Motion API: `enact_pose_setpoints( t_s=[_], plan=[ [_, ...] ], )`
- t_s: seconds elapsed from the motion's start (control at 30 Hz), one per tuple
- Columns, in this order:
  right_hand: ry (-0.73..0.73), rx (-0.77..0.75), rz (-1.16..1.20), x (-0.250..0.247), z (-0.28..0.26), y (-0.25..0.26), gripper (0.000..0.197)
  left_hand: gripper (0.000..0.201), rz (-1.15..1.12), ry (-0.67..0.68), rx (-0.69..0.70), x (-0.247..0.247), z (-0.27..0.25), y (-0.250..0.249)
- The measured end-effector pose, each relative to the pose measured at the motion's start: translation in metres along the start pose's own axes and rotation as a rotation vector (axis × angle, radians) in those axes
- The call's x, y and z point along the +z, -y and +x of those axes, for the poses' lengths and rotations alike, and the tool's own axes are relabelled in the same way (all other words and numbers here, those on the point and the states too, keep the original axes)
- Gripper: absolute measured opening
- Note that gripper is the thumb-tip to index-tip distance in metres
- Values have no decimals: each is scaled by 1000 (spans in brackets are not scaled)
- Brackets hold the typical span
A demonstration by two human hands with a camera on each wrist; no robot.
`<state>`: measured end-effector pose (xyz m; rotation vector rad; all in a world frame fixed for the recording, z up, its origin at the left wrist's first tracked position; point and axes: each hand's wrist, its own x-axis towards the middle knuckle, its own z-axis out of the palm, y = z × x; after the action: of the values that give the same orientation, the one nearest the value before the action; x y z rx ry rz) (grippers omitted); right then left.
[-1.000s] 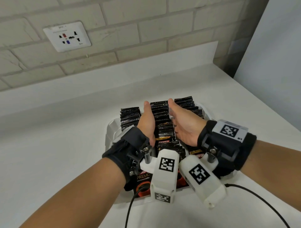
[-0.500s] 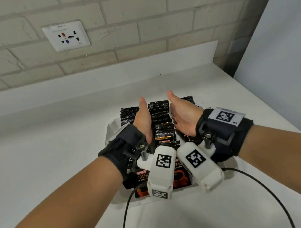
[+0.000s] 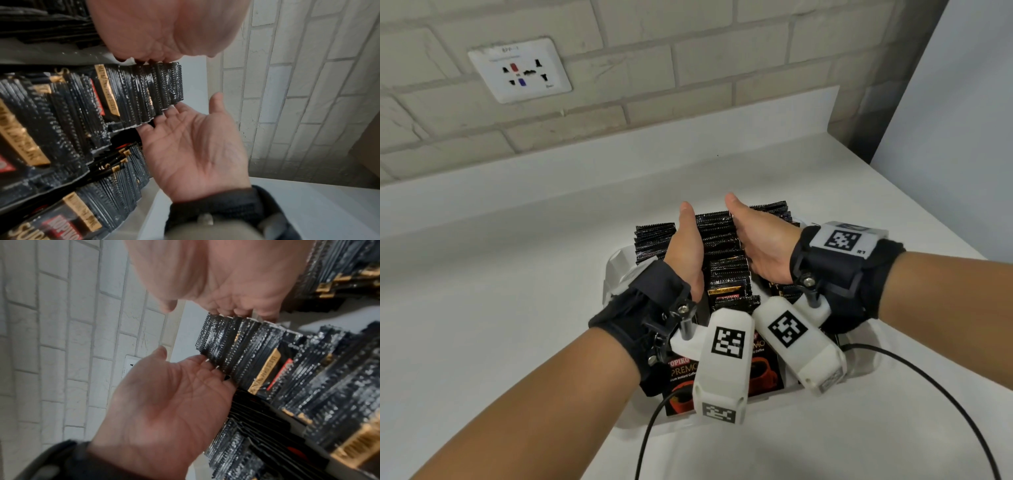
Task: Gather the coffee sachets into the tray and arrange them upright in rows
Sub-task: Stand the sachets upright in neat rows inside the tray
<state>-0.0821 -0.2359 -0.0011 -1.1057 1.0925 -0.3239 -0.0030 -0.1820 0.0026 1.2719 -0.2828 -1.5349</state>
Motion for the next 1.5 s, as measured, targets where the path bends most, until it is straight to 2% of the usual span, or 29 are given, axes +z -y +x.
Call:
enact_pose_setpoints(
  t_s=[0.17,0.27,0.37,0.4,0.43,0.5,0.6,0.73,0.83,0.9,1.0,1.1,1.17,1.23,1.37,1.5],
  plan=[
    [13,-14,36,4,-7,5,67,65,55,-28,26,-4,6,1],
    [-3,-21,49,2,-11,5,67,60,132,-77,57,-7,9,2],
    [22,-17,6,-2,-26,5,57,63,181,-68,72,-12,10,5],
    [45,-11,-10,-7,-27,1,58,57,177,-64,75,-13,7,6],
    [50,-24,-39,-11,-30,-3,57,66,172,-47,64,-15,6,8],
    [89,-18,-59,-10,-40,-6,48,64,185,-28,65,-18,5,13],
    [100,32,14,-7,-47,-13,61,57,220,-18,78,-13,-6,21],
    [110,28,61,-3,-50,-17,72,73,282,-36,114,-9,-17,28],
    [130,-15,62,-4,-55,-17,63,59,268,-29,106,-6,-20,27],
    [117,-37,30,-8,-60,-16,55,56,269,-33,123,-7,-23,26],
    [102,-79,-120,-22,-67,-17,64,47,300,-52,142,-11,-37,24],
    [180,-104,-455,-35,-82,-20,36,43,402,-31,97,-17,-57,26],
    [290,-77,-688,-37,-93,-22,21,63,408,-15,56,-22,-67,30],
    [394,-25,-891,-32,-99,-27,23,73,427,-2,19,-24,-72,33],
    [465,-41,-1220,-18,-96,-44,33,73,431,-3,34,-26,-77,35],
    [516,9,-1300,-8,-87,-56,48,73,541,-65,125,-32,-79,36]
  ],
)
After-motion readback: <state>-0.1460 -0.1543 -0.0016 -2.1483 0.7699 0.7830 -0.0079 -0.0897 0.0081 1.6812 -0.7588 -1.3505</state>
